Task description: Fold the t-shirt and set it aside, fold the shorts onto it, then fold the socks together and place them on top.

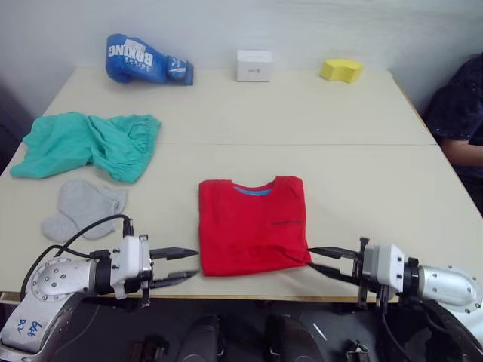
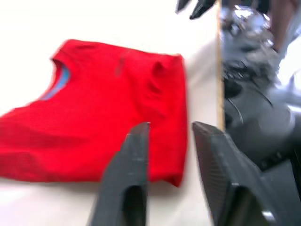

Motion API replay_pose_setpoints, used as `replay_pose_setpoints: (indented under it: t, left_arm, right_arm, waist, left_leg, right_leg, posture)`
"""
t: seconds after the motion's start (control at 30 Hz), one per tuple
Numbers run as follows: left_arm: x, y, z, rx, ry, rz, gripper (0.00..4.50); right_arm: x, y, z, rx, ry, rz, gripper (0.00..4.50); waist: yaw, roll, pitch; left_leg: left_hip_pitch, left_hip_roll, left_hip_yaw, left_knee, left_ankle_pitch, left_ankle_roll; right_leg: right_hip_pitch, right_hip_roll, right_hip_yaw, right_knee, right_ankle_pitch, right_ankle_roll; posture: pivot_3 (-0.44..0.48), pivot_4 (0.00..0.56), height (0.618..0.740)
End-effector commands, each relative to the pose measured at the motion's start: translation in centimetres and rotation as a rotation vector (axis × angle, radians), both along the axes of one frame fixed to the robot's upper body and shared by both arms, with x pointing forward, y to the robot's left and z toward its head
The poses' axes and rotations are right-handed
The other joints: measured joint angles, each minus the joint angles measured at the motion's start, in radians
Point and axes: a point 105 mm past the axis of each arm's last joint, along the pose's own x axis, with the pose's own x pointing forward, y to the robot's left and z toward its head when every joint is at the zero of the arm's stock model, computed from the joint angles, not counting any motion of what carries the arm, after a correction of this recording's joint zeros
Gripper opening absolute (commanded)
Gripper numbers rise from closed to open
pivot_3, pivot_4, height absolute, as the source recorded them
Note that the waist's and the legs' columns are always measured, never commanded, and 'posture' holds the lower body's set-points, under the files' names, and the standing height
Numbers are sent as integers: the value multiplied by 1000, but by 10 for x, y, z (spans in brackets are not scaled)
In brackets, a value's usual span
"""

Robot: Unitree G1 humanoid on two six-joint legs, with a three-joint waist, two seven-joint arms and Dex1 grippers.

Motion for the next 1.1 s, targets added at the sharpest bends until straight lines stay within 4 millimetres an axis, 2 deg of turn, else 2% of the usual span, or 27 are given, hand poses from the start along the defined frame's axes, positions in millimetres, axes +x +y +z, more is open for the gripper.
replay_pose_setpoints:
  t: [0.03, 0.07, 0.27, 0.33, 0.47, 0.53, 0.63, 0.7, 0.77, 0.97, 1.07, 1.1]
  left_arm:
    - [5, -20, -5, -12, -4, -27, 180]
    - [7, -25, -9, -11, -2, -30, 31]
    - [19, -42, -37, 76, -15, -30, 31]
    - [25, -50, -43, 72, -5, 7, 31]
    - [24, -55, -60, 134, 19, 32, 31]
    - [24, -52, -68, 165, 32, 65, 31]
    - [24, -45, -83, 220, 66, 115, 31]
    - [25, -41, -92, 245, 89, 148, 31]
    - [25, -38, -97, 267, 105, 170, 31]
    - [30, -36, -100, 269, 102, 194, 31]
    - [34, -40, -93, 222, 74, 185, 31]
    - [35, -42, -88, 192, 57, 169, 31]
  right_arm:
    - [0, 14, -5, -53, -42, 66, 0]
    - [1, 18, -8, -73, -59, 86, 0]
    - [-2, 40, -32, -96, -40, 108, 0]
    - [7, 42, -41, -88, -29, 54, 0]
    - [22, 39, -48, -57, -2, -37, 0]
    - [28, 34, -48, -18, 25, -87, 0]
    - [37, 21, -57, -24, 65, -170, 0]
    - [51, 6, -67, -49, 58, -278, 0]
    - [67, -8, -67, -8, 60, -395, 0]
    - [88, -34, -59, 133, 62, -586, 0]
    - [92, -42, -53, 166, 41, -620, 0]
    - [92, -40, -45, 189, 15, -608, 0]
  waist:
    - [4, 0, 0]
    - [4, 0, 0]
    - [5, 0, 0]
    - [5, 0, 0]
    - [3, 0, 0]
    - [2, 0, 0]
    - [2, 0, -1]
    - [2, 1, -2]
    - [1, 1, -6]
    - [1, 7, -19]
    - [-1, 11, -21]
    - [0, 11, -21]
  left_leg:
    - [-1, 0, 0, 0, 0, 0]
    - [-1, 0, 1, 0, -1, -1]
    - [-3, 0, 1, 0, -2, -2]
    - [-4, 0, 1, 0, -2, -2]
    - [-3, 0, 1, 1, -2, -1]
    - [-3, 0, 1, 0, -2, -1]
    - [-3, 1, 1, -1, -2, -2]
    - [-2, 1, 1, -1, -2, -2]
    - [0, 1, 1, -1, -2, -2]
    - [2, 1, 1, -3, -2, -2]
    - [2, 1, 1, -4, -2, -2]
    - [2, 1, 1, -4, -2, -2]
  right_leg:
    - [-1, 0, 0, 0, 1, 1]
    - [-1, 0, 0, -1, 1, 3]
    - [-3, 1, -2, -1, 2, 3]
    - [-3, 1, -2, -1, 2, 3]
    - [-2, 1, -1, -1, 3, 4]
    - [-3, 1, -1, -1, 2, 4]
    - [-3, 1, -1, -1, 2, 3]
    - [-3, 1, -1, -1, 2, 3]
    - [0, 1, -1, -1, 2, 3]
    - [0, 1, 1, -1, 1, 2]
    - [-1, 1, 1, -1, 1, 1]
    - [-1, 1, 1, -1, 1, 1]
  posture:
    - [0, 150, 740]
    - [0, 150, 740]
    - [0, 150, 740]
    - [0, 150, 740]
    - [0, 150, 740]
    - [0, 150, 740]
    - [0, 150, 740]
    - [0, 150, 740]
    - [0, 150, 740]
    - [0, 150, 740]
    - [0, 150, 740]
    - [0, 150, 740]
